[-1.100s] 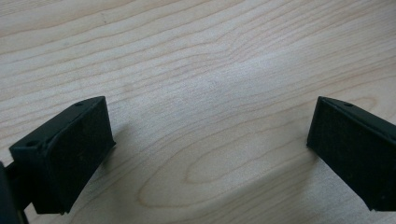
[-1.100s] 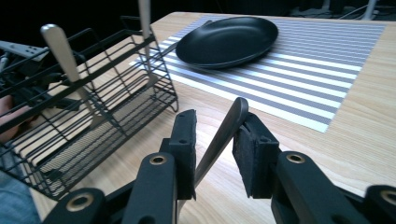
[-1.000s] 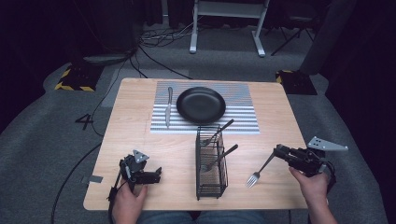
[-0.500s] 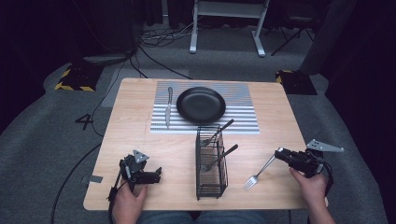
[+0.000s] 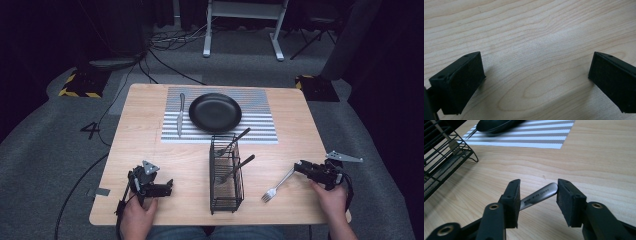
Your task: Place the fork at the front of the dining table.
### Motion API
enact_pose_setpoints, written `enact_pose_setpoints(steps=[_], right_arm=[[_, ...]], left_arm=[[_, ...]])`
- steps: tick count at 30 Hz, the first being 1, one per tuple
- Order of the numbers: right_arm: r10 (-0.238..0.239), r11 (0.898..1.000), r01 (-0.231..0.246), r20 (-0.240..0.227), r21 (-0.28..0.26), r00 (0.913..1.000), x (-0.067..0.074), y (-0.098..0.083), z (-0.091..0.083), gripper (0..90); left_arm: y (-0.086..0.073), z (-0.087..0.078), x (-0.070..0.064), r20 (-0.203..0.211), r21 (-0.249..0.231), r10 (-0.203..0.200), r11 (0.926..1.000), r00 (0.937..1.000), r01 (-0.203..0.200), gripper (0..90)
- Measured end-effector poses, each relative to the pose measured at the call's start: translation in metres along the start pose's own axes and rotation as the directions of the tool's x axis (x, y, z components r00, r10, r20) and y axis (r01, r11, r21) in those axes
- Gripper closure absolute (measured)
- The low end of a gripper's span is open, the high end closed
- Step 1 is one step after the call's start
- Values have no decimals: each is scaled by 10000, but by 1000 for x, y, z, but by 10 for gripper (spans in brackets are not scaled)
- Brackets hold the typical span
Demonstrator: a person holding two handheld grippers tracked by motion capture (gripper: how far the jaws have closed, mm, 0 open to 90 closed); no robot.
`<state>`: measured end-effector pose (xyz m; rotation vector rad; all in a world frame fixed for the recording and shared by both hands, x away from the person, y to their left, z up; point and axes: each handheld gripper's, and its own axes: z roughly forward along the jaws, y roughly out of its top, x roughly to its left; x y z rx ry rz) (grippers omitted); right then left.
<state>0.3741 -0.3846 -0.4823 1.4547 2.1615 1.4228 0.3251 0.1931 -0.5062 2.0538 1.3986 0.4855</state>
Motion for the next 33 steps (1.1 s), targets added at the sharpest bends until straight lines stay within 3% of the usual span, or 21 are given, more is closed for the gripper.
enact_pose_setpoints(steps=[5,11,19,24,27,33], right_arm=[[653,9978,-653,-40,77,9979,-9,-2,2,515],[884,9959,-886,131,182,9960,-12,-3,4,501],[539,9983,-547,346,205,9979,-3,-1,1,487],[-90,9992,53,910,398,9958,11,-3,-2,445],[-391,9956,293,1106,886,9931,22,-6,1,415],[-678,9837,489,1052,1733,9921,36,-9,16,411]], left_arm=[[0,0,0,0,7,12,10000,10000,-12,3],[0,0,0,-10,9,20,10000,10000,-20,3],[0,0,0,-11,9,20,10000,10000,-20,3],[0,0,0,5,7,-14,10000,10000,14,3],[0,1,0,-13,-24,17,10000,10000,-17,2],[1,1,0,-10,-15,14,10000,10000,-14,2]])
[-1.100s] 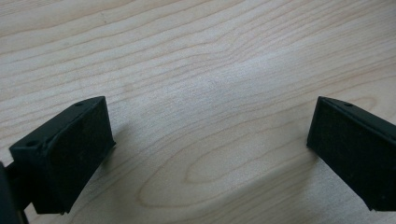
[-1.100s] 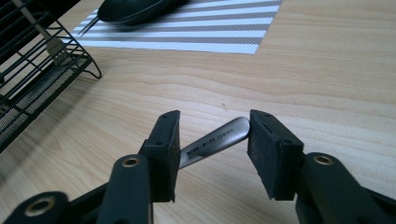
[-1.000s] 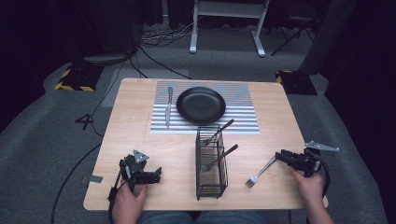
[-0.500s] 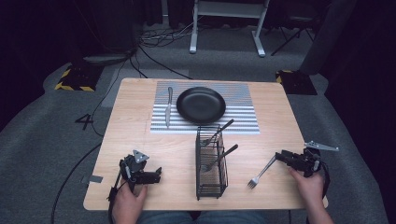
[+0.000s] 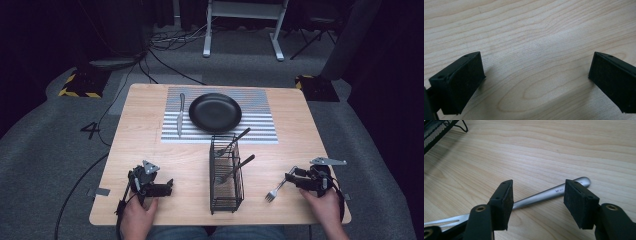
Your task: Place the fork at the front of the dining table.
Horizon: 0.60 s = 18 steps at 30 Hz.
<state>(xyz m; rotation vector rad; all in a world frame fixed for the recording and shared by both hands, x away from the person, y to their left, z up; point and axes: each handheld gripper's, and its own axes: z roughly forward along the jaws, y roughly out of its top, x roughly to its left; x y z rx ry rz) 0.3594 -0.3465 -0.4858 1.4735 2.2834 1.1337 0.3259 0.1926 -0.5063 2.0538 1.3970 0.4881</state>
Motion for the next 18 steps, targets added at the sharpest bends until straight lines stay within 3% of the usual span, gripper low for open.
enact_pose_setpoints(steps=[10,13,15,18], right_arm=[[-372,9987,364,191,366,9991,14,13,24,389],[-950,9942,931,334,540,9949,23,18,32,389],[-1533,9859,1510,284,718,9878,34,22,39,388],[-1561,9850,1557,-2,747,9877,39,24,42,389]], left_arm=[[0,0,0,-5,-4,-1,10000,10000,1,2],[0,0,0,-4,-3,-1,10000,10000,1,2],[0,0,0,-7,-3,1,10000,10000,-1,2],[0,0,0,-11,3,-7,10000,10000,7,2]])
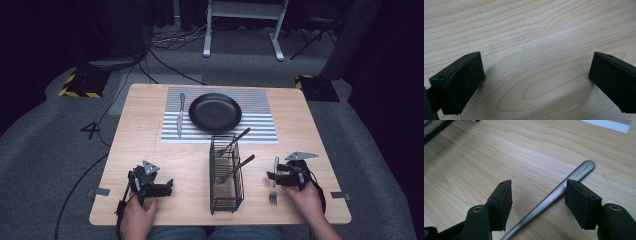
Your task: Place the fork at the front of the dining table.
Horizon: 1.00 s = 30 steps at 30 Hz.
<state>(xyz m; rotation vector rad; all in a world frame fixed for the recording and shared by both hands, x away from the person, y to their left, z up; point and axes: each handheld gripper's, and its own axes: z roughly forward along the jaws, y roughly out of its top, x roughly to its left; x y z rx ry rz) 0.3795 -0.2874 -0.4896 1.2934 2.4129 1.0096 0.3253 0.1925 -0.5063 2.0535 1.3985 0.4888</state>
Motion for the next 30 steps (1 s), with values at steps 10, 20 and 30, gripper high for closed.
enact_pose_setpoints(steps=[10,20,30], right_arm=[[-657,9973,641,452,370,9968,14,-10,-10,546],[-710,9960,665,766,602,9945,6,-5,-10,699],[-393,9972,322,1069,673,9935,-1,-14,-21,773]], left_arm=[[0,0,0,-8,-5,-1,10000,10000,1,2],[0,0,0,-6,-8,-6,10000,10000,6,2],[0,0,0,-8,-6,-3,10000,10000,3,2]])
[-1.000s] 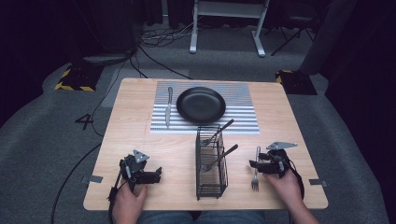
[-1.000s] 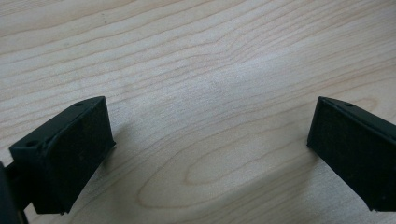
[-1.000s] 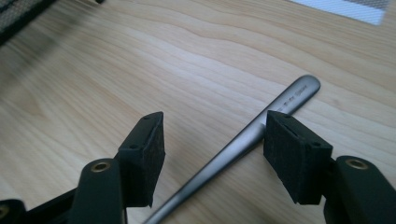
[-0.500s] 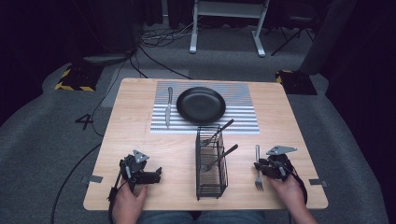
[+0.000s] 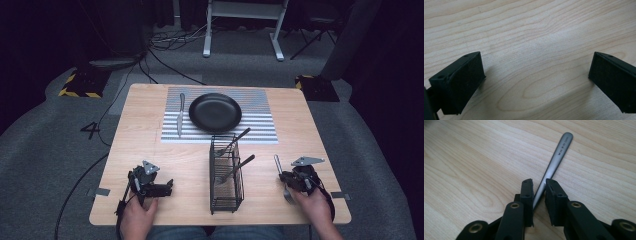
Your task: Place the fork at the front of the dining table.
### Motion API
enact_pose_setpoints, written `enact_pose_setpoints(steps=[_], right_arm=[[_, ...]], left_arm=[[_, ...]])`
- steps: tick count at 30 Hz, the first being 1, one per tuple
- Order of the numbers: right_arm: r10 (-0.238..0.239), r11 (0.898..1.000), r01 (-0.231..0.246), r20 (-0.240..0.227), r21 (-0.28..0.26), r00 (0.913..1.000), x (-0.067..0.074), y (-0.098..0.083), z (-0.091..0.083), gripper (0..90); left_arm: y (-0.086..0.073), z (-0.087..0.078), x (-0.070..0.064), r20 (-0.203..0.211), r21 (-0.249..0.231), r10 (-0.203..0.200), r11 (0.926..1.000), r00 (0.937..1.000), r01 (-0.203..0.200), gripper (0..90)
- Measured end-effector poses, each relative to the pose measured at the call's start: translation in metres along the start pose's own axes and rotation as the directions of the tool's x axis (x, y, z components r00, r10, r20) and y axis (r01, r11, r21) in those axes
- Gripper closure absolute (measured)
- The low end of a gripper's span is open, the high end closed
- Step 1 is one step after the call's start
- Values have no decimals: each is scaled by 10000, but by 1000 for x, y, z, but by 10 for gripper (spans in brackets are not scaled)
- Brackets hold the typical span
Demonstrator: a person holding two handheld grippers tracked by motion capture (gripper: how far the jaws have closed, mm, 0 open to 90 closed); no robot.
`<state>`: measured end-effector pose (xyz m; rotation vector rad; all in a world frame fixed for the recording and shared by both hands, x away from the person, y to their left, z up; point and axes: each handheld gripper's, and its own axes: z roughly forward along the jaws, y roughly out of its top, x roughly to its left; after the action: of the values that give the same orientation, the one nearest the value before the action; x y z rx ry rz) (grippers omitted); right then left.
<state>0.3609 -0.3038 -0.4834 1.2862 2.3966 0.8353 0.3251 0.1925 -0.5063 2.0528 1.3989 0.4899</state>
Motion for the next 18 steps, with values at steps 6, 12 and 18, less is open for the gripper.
enact_pose_setpoints(steps=[6,12,18], right_arm=[[73,9999,-74,-74,-100,9999,-6,2,2,842],[-91,9996,87,-117,-273,9999,-5,7,2,843],[-124,9969,112,-157,-781,9998,-6,19,-10,844]], left_arm=[[0,0,0,3,2,-3,10000,10000,3,2],[0,0,0,3,3,-1,10000,10000,1,2],[0,0,0,2,1,-2,10000,10000,2,2]])
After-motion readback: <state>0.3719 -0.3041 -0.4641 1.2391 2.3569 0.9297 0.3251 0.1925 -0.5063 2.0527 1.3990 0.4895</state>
